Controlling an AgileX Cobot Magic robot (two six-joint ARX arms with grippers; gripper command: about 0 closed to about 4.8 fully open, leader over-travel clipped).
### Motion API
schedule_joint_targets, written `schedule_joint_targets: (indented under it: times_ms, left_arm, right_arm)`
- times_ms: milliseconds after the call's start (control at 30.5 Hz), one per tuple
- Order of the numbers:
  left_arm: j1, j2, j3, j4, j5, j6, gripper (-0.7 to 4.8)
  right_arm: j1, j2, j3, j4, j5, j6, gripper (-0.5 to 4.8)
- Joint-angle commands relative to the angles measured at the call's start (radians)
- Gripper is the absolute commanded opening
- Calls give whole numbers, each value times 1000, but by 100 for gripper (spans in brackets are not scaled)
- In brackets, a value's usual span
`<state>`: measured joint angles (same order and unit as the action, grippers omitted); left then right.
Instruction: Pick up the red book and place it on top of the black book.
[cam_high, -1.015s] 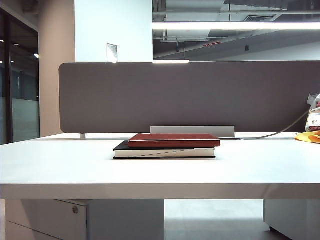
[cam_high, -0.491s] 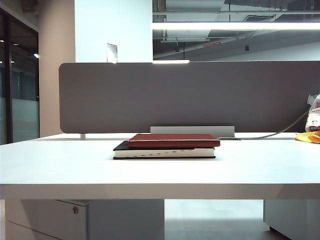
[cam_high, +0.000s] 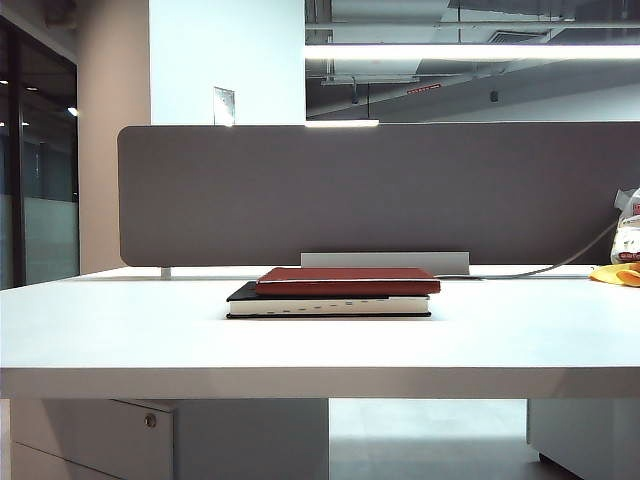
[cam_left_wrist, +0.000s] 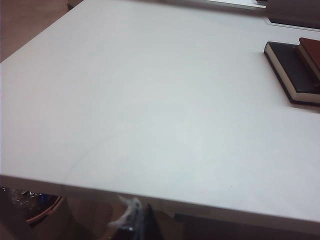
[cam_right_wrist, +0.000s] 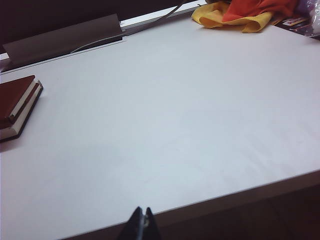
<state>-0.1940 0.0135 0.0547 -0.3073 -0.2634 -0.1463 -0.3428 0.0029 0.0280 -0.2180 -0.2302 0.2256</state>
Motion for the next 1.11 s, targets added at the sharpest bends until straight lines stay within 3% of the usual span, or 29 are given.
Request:
schedule_joint_targets:
  times_ms: [33, 753, 917, 1113]
  left_arm:
    - [0, 0, 2, -27, -9, 4, -6]
    - [3, 0, 2, -28, -9, 4, -6]
    - [103, 0, 2, -28, -4, 4, -6]
    - [224, 0, 2, -28, -5, 4, -6]
  right_arm:
    - [1, 0, -2, 6, 15, -2, -6]
    - [1, 0, -1, 6, 15, -2, -5]
    - [15, 0, -1, 7, 23, -2, -5]
    - [188, 0, -1, 7, 30, -2, -5]
